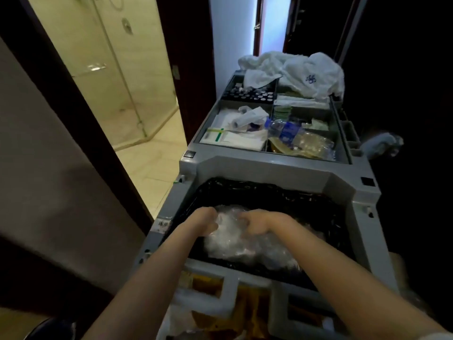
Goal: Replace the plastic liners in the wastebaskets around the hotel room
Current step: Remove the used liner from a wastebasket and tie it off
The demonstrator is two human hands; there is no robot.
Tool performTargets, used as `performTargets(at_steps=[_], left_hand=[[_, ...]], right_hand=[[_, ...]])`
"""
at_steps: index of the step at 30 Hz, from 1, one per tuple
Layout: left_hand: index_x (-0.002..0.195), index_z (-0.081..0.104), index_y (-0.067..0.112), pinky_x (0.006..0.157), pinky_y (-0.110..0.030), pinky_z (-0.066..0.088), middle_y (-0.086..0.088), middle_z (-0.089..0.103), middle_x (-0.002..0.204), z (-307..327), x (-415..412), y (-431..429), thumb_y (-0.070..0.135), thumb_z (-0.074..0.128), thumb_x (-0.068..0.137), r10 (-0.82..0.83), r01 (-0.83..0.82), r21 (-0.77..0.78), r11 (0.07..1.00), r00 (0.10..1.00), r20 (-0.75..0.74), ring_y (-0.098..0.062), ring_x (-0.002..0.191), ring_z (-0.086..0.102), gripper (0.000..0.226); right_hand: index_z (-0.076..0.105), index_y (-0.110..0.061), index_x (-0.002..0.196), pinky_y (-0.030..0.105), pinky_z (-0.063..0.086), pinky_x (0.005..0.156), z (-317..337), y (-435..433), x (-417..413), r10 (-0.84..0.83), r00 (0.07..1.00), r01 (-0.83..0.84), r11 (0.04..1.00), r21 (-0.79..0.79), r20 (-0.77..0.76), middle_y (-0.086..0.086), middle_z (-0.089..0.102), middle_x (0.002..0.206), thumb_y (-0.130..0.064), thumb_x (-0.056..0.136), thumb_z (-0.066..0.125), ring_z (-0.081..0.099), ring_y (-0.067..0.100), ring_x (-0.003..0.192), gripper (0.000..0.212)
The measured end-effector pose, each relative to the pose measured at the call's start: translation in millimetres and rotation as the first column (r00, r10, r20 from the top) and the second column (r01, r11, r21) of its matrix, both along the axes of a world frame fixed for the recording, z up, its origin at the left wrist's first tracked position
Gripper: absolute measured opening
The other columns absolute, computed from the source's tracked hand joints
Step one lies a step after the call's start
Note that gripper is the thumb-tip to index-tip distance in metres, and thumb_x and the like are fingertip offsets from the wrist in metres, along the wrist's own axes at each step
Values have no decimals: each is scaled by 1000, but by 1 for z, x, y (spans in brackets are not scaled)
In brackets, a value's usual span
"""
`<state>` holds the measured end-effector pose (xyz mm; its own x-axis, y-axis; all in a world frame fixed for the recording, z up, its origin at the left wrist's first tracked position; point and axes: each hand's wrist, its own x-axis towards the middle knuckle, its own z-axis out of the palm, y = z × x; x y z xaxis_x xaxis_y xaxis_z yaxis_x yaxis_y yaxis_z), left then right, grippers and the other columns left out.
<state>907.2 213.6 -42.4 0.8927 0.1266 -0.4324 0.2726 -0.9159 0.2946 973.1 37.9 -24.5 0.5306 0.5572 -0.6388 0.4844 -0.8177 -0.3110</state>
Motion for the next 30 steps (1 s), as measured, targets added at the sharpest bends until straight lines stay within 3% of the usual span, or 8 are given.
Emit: performTargets(at_steps=[3, 8, 12, 15, 20, 23, 26, 30], left_hand=[[125, 56, 6, 95, -33, 41, -11, 56, 127, -6, 8, -3, 11, 51, 92, 44, -45, -54, 998, 999, -22, -27, 117, 51, 33], [139, 46, 15, 106, -32, 35, -9, 45, 143, -36, 5, -9, 9, 44, 96, 131, -155, -94, 983, 967, -217, -26, 129, 44, 44], [137, 48, 17, 104, -36, 38, -10, 47, 139, -46, -12, -13, 14, 41, 97, 138, -188, -137, 973, 939, -315, -27, 123, 48, 40], [138, 45, 11, 100, -33, 36, -9, 45, 141, -41, -17, -11, 17, 39, 100, 168, -211, -117, 970, 939, -301, -28, 125, 45, 39], [130, 52, 9, 93, -38, 44, -13, 54, 130, -13, -22, -4, 16, 48, 96, 326, -328, -102, 939, 945, -38, -31, 117, 51, 35], [130, 54, 10, 96, -38, 46, -11, 56, 131, 6, -28, -2, 11, 46, 93, 386, -369, -122, 922, 904, 183, -27, 118, 53, 38], [124, 60, 10, 90, -32, 48, -8, 61, 125, 25, -39, 0, 9, 46, 92, 465, -434, -172, 884, 784, 410, -24, 111, 58, 35], [119, 62, 6, 82, -21, 41, -9, 64, 115, 53, -70, 5, 8, 50, 92, 522, -490, -243, 837, 583, 622, -20, 103, 60, 30]], right_hand=[[23, -32, 152, 38, 49, 99, -12, 13, 15, 42, 999, -41, 998, 41, -12, 7, 41, 149, -37, 91, 61, 51, 27, 123, 72], [32, -25, 150, 31, 34, 107, -40, 19, 10, 222, 974, -222, 975, 13, -35, 6, 37, 153, -33, 97, 52, 41, 26, 135, 57], [47, -19, 142, 34, 44, 101, -54, 21, 5, 243, 960, -247, 969, -7, -140, 11, 52, 139, -27, 96, 53, 54, 28, 121, 47], [50, -20, 139, 37, 46, 100, -48, 30, 8, 242, 962, -240, 970, 33, -125, 7, 55, 135, -29, 94, 55, 55, 26, 118, 46], [62, -21, 119, 33, 52, 85, -37, 48, 22, 139, 990, -136, 968, 210, 2, 4, 64, 117, -38, 89, 60, 60, 21, 100, 35], [64, -18, 117, 33, 51, 87, -29, 59, 26, 28, 999, -35, 929, 369, 25, 5, 66, 113, -31, 89, 64, 62, 21, 101, 31], [66, -16, 115, 32, 51, 85, -15, 68, 22, -52, 998, 55, 839, 541, -21, 3, 66, 100, -22, 92, 63, 63, 21, 97, 24], [68, -20, 96, 42, 55, 85, 9, 78, 1, -132, 986, 165, 635, 755, -104, 6, 70, 89, -13, 88, 63, 67, 23, 86, 12]])
